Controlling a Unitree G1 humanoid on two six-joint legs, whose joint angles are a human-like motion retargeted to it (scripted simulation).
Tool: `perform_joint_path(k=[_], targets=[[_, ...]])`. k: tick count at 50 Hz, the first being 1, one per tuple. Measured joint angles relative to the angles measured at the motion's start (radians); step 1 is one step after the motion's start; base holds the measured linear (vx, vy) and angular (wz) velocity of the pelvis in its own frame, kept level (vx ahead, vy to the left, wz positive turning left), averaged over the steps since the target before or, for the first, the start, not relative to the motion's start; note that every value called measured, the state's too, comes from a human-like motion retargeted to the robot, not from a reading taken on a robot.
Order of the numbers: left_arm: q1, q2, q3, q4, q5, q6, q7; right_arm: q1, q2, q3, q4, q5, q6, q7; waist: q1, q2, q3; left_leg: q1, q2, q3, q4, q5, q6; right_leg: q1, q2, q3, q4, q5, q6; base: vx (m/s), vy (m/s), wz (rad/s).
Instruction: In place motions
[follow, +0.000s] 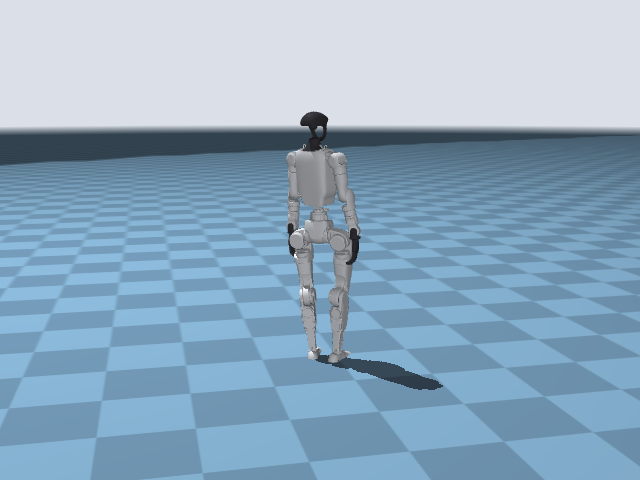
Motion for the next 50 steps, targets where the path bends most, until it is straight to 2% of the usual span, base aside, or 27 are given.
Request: perform_joint_path(k=[21,50], targets=[[0.01,-0.006,0.004,0.009,0.009,0.001,0.0,0.007,0.004,0.001,-0.032,0.008,-0.007,0.0,0.038,0.003,0.01,0.003,-0.018,-0.033,-0.002,0.007,0.003,0.021,-0.015,-0.032,-0.004,-0.011,0.002,0.09,-0.12,0.09],[0.015,-0.018,0.023,0.018,0.004,-0.002,0.004,0.012,0.005,0.01,-0.043,0.008,-0.013,0.006,0.094,-0.035,-0.003,-0.007,-0.053,-0.106,0.01,0.019,0.003,0.055,-0.046,-0.096,-0.013,-0.032,0.002,0.15,-0.05,0.12]])
